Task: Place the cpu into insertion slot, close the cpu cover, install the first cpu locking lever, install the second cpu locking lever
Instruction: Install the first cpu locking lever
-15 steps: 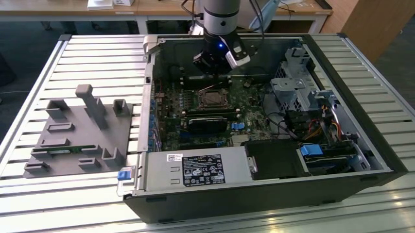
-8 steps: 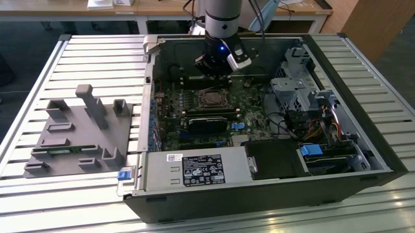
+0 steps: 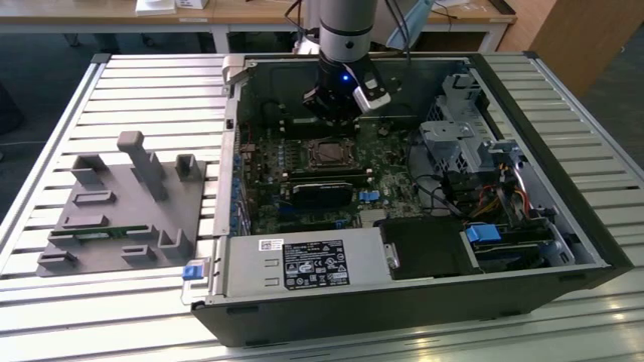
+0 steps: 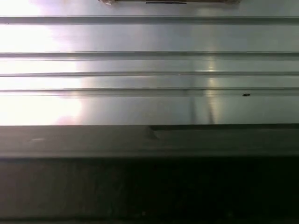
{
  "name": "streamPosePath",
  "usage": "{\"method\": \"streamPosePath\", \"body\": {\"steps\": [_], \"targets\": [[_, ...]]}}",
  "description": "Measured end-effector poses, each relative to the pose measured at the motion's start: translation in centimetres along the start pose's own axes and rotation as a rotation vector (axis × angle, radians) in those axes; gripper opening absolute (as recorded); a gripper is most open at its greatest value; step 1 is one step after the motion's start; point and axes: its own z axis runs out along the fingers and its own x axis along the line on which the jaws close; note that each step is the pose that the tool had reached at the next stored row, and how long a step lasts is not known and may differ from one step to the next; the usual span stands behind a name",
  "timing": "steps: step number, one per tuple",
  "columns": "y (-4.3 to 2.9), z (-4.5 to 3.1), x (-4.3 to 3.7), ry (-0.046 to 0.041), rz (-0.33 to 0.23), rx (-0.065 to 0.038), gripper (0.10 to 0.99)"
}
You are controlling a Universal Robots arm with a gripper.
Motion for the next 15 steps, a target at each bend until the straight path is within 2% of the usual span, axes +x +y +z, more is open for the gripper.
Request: {"method": "streamPosePath", "body": {"steps": [8,15], "targets": [[-0.02,0.51,-0.13,0.0011,0.000,0.007,0.106],[-0.02,0.83,-0.26,0.0012,0.000,0.020,0.106]]}}
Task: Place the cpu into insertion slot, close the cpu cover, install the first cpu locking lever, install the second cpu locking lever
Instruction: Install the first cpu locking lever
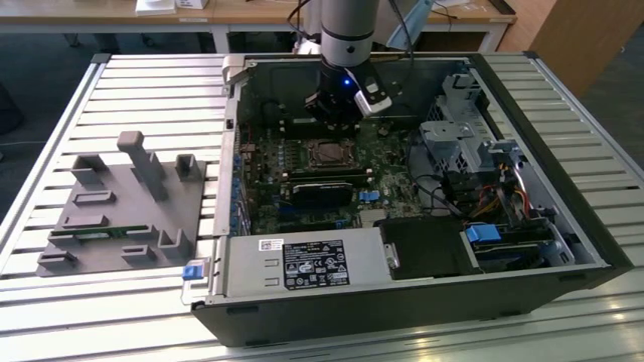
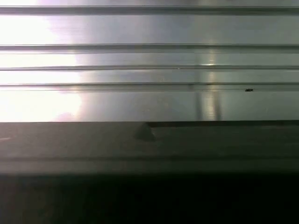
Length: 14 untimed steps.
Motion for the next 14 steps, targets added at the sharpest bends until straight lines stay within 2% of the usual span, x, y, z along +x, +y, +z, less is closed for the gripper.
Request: {"method": "streamPosePath", "body": {"steps": [4,10,14], "targets": [[-0.02,0.09,-0.05,0.0006,0.000,0.003,0.106],[0.00,0.08,-0.09,-0.0002,0.000,0.002,0.106],[0.02,-0.58,-0.10,0.0002,0.000,0.002,0.106]]}}
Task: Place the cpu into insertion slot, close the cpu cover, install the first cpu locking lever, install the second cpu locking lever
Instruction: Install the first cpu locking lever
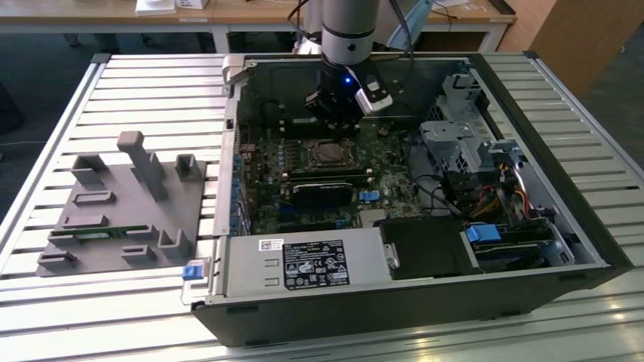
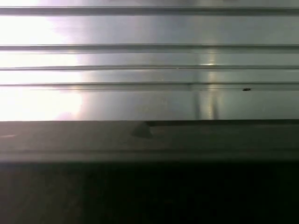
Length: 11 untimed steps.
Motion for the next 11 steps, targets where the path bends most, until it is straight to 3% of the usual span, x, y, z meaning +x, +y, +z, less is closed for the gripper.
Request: {"method": "streamPosePath", "body": {"steps": [4,11], "targets": [[0.02,-0.93,-0.01,0.0002,0.000,0.000,0.106],[-0.19,-0.92,-0.02,0.0002,0.000,0.000,0.106]]}}
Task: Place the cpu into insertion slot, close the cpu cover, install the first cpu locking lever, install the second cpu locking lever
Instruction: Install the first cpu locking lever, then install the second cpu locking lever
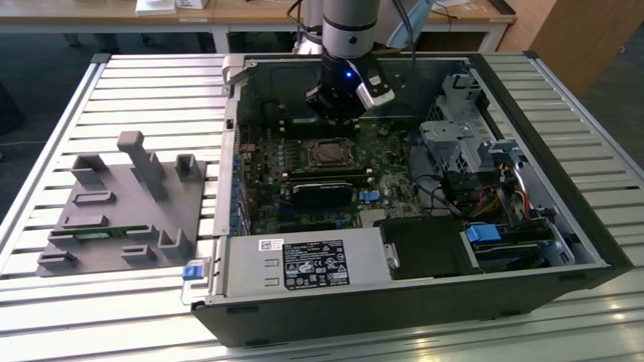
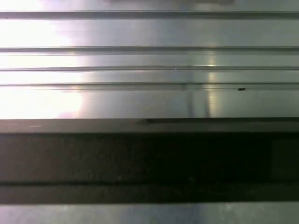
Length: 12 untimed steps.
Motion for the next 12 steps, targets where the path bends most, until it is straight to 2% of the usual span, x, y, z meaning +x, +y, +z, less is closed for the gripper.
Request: {"method": "streamPosePath", "body": {"steps": [12], "targets": [[-0.27,0.01,-0.01,0.0000,0.000,0.000,0.106]]}}
